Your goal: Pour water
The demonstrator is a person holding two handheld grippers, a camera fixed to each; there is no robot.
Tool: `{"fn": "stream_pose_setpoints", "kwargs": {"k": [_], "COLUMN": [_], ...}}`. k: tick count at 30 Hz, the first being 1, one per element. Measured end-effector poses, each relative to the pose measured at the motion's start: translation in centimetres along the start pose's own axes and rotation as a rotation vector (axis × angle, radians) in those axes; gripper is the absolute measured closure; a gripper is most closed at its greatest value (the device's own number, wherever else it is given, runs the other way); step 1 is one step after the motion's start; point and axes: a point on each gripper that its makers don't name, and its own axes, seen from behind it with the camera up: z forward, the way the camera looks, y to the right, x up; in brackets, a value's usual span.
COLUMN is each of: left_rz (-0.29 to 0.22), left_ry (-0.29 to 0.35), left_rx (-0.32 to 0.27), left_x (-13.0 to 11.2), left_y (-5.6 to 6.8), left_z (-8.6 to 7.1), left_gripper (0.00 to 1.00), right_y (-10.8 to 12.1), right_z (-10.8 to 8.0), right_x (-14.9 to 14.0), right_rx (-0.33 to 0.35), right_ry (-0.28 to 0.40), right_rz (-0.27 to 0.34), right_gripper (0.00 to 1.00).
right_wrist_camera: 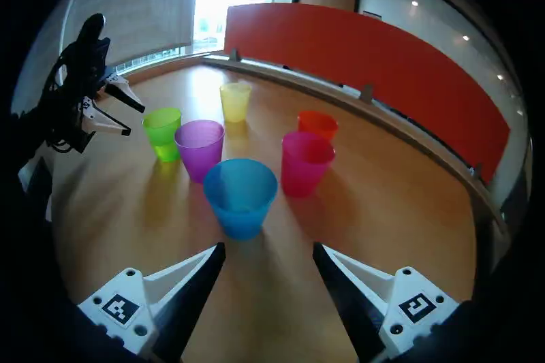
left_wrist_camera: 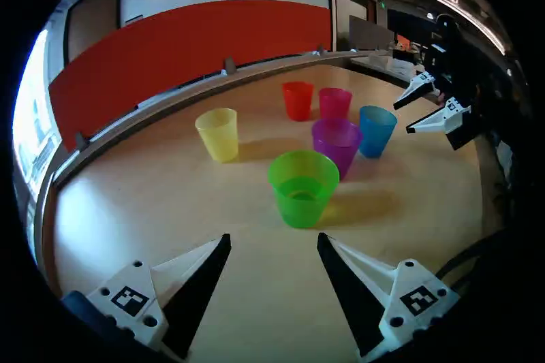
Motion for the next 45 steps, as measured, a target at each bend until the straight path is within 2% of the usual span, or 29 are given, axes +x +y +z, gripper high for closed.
{"fn": "stream_pose_setpoints", "kwargs": {"k": [6, 9, 13, 18, 27, 36, 39, 45], "left_rz": [-0.055, -0.076, -0.105, -0.145, -0.215, -0.242, -0.251, -0.284], "left_ry": [0.054, 0.088, 0.132, 0.193, 0.347, 0.486, 0.546, 0.636], "left_rx": [0.076, 0.119, 0.177, 0.233, 0.324, 0.41, 0.446, 0.478], "left_x": [0.3, 0.7, 1.1, 1.9, 4.4, 6.8, 7.6, 8.6], "left_y": [-1.7, -2.9, -4.5, -6.0, -8.0, -9.8, -10.4, -11.0], "left_z": [-2.0, -3.2, -4.7, -6.4, -9.5, -12.4, -13.6, -15.1], "left_gripper": [0.06, 0.06, 0.06, 0.06, 0.06, 0.06, 0.06, 0.06], "right_y": [1.4, 2.3, 3.3, 4.9, 7.8, 8.1, 8.2, 8.1], "right_z": [-1.5, -2.1, -2.8, -3.6, -6.1, -9.6, -10.3, -10.5], "right_x": [-0.2, 0.2, 1.3, 2.5, 5.3, 9.5, 9.8, 9.7], "right_rx": [-0.062, -0.107, -0.161, -0.242, -0.43, -0.562, -0.605, -0.638], "right_ry": [0.023, 0.055, 0.12, 0.206, 0.385, 0.612, 0.656, 0.671], "right_rz": [0.019, 0.037, 0.091, 0.165, 0.227, 0.273, 0.289, 0.302], "right_gripper": [0.0, 0.0, 0.0, 0.0, 0.0, 0.0, 0.0, 0.0]}}
